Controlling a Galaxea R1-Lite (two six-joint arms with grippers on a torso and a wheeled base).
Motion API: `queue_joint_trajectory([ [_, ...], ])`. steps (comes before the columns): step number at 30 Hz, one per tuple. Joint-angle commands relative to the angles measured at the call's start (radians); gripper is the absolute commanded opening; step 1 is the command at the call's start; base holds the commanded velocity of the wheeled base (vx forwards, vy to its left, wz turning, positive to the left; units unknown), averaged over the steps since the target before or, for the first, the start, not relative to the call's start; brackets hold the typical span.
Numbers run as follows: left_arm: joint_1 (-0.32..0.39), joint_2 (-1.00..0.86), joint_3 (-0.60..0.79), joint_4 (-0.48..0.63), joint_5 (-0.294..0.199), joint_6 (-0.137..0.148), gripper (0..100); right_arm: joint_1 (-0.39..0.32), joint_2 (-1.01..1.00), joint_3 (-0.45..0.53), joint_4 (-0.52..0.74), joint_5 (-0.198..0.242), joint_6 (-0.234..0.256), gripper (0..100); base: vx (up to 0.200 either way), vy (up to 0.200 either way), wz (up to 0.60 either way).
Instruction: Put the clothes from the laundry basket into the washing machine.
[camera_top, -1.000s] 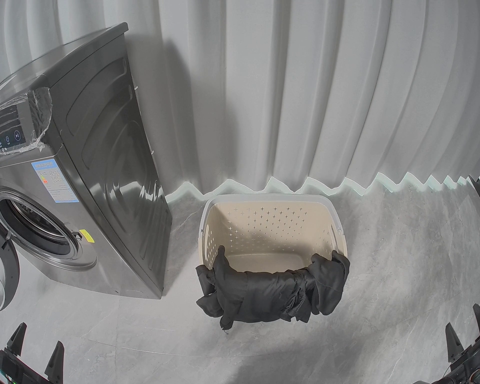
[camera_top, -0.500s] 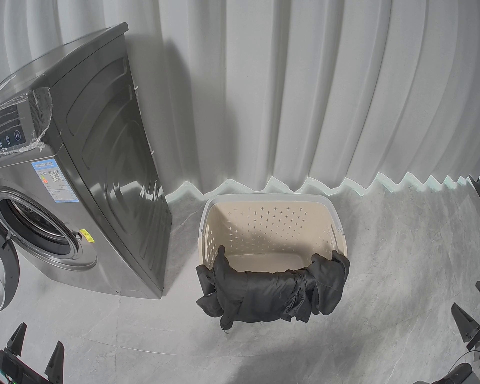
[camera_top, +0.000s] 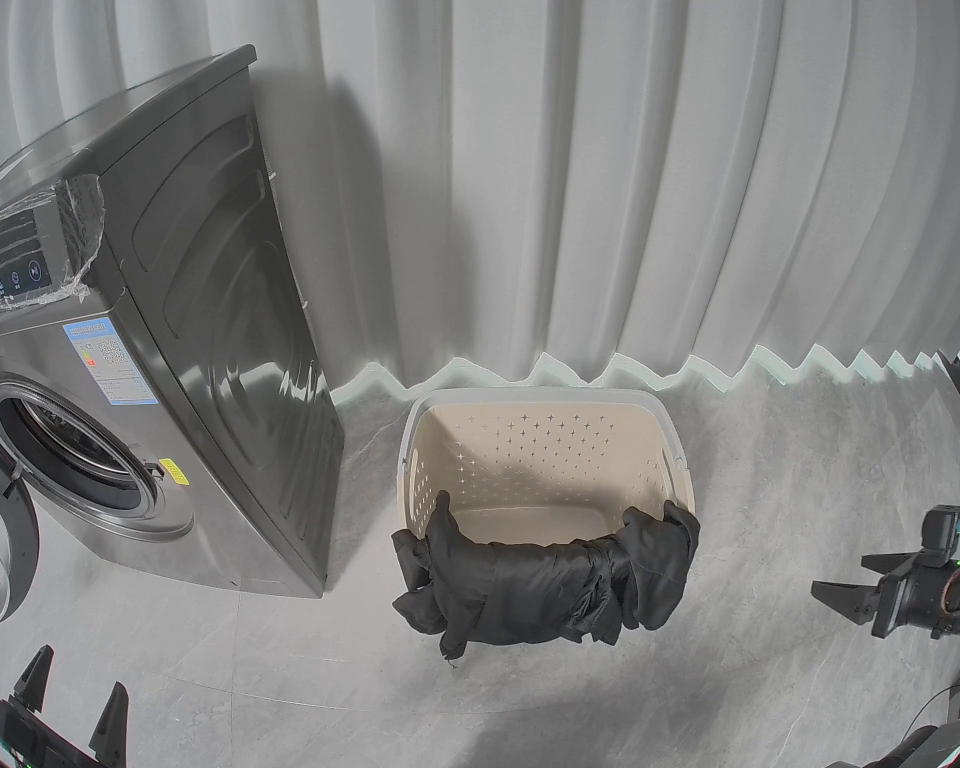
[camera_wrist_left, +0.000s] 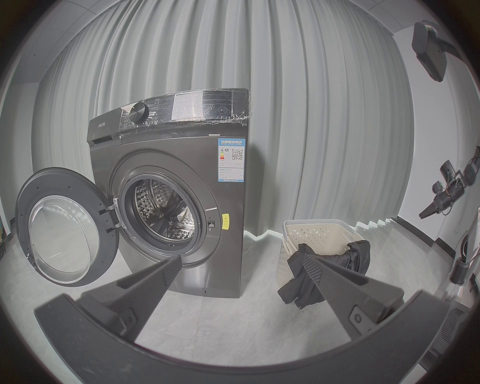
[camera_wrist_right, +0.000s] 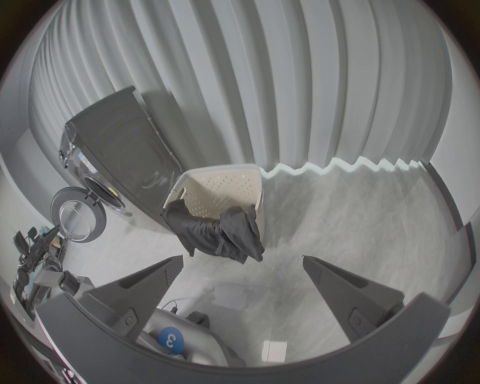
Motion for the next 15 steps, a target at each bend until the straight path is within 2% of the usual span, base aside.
queue_joint_trajectory([
  [1, 0.000, -0.018, 0.018, -0.001, 0.000, -0.001, 100, 0.045, 0.273, -0.004, -0.069, -0.011, 0.013, 100, 0.000, 0.000, 0.00],
  [4, 0.000, -0.018, 0.018, -0.001, 0.000, -0.001, 100, 0.064, 0.326, -0.012, -0.100, -0.013, 0.038, 100, 0.000, 0.000, 0.00],
  [6, 0.000, -0.018, 0.018, -0.001, 0.000, -0.001, 100, 0.084, 0.399, -0.015, -0.164, -0.017, 0.069, 100, 0.000, 0.000, 0.00],
  [9, 0.000, -0.018, 0.016, -0.001, 0.000, -0.001, 100, 0.090, 0.468, -0.015, -0.220, -0.040, 0.087, 100, 0.000, 0.000, 0.00],
  [11, 0.000, -0.018, 0.016, -0.001, 0.000, -0.001, 100, 0.113, 0.562, -0.015, -0.284, -0.073, 0.104, 100, 0.000, 0.000, 0.00],
  [15, 0.000, -0.018, 0.016, 0.001, 0.000, -0.001, 100, 0.159, 0.652, -0.018, -0.370, -0.077, 0.139, 100, 0.000, 0.000, 0.00],
])
